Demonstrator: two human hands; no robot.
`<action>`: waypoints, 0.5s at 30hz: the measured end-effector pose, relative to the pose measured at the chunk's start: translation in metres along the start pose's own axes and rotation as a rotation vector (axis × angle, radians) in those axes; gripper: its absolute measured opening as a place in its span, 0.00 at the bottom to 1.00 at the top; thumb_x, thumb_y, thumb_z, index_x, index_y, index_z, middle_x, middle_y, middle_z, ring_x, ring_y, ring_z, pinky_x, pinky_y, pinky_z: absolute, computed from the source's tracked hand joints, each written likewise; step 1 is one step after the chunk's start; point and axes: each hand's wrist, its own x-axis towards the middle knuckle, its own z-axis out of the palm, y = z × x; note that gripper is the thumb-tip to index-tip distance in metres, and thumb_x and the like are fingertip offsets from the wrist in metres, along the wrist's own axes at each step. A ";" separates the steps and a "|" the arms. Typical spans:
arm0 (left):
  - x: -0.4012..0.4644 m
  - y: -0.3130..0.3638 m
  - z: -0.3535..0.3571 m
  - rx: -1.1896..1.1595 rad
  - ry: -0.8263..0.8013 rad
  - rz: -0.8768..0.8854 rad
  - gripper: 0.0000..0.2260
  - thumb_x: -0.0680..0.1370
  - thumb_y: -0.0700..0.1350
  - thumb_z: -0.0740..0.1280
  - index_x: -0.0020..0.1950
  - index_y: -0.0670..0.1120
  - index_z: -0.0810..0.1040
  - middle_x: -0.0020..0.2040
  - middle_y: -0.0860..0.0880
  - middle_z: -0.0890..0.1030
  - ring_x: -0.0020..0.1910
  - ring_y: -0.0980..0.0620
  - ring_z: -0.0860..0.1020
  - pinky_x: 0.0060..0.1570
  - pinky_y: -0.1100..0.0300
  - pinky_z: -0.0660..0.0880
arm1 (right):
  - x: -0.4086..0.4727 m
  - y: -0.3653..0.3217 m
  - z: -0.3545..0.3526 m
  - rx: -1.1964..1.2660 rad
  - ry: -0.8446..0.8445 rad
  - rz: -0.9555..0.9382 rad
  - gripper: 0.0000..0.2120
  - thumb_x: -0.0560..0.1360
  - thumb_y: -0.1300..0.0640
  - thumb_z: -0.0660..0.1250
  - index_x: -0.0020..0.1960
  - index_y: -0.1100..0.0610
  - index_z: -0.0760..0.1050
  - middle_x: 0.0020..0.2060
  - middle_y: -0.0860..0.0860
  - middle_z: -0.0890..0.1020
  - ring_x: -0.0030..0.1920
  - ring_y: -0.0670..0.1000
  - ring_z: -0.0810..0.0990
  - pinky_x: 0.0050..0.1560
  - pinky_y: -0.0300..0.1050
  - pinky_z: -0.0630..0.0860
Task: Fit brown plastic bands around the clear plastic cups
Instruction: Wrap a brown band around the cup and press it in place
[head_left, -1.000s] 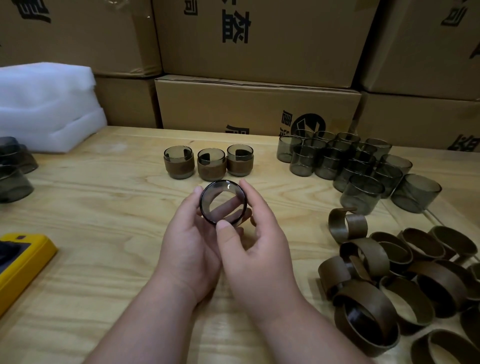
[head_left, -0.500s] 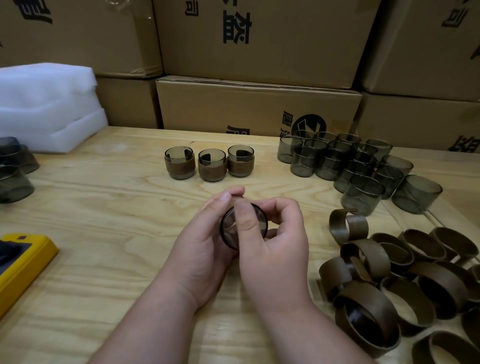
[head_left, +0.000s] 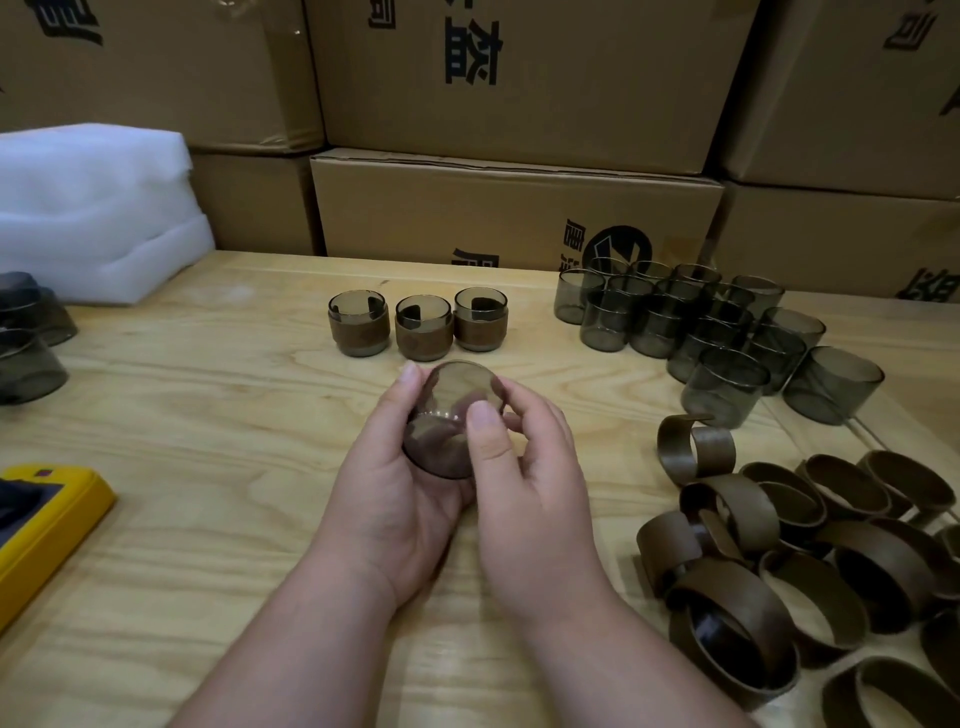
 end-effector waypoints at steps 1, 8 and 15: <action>0.001 0.001 0.000 -0.017 0.019 -0.003 0.21 0.74 0.57 0.68 0.57 0.41 0.83 0.52 0.37 0.85 0.49 0.42 0.86 0.40 0.50 0.83 | 0.000 -0.001 0.001 -0.012 0.003 -0.021 0.22 0.70 0.34 0.64 0.61 0.41 0.75 0.63 0.37 0.76 0.68 0.45 0.75 0.67 0.45 0.74; 0.000 -0.003 -0.001 -0.018 0.014 -0.016 0.22 0.74 0.62 0.68 0.45 0.44 0.88 0.49 0.40 0.86 0.49 0.42 0.86 0.43 0.49 0.83 | -0.001 0.001 0.000 -0.053 0.023 -0.101 0.07 0.72 0.54 0.78 0.46 0.47 0.81 0.63 0.41 0.75 0.64 0.43 0.77 0.61 0.42 0.77; -0.001 -0.003 0.005 0.000 0.066 -0.034 0.24 0.79 0.63 0.62 0.49 0.44 0.87 0.53 0.39 0.86 0.47 0.41 0.86 0.42 0.48 0.84 | -0.004 -0.003 0.000 -0.096 0.032 -0.149 0.13 0.73 0.47 0.71 0.57 0.37 0.77 0.66 0.38 0.74 0.67 0.43 0.75 0.63 0.39 0.74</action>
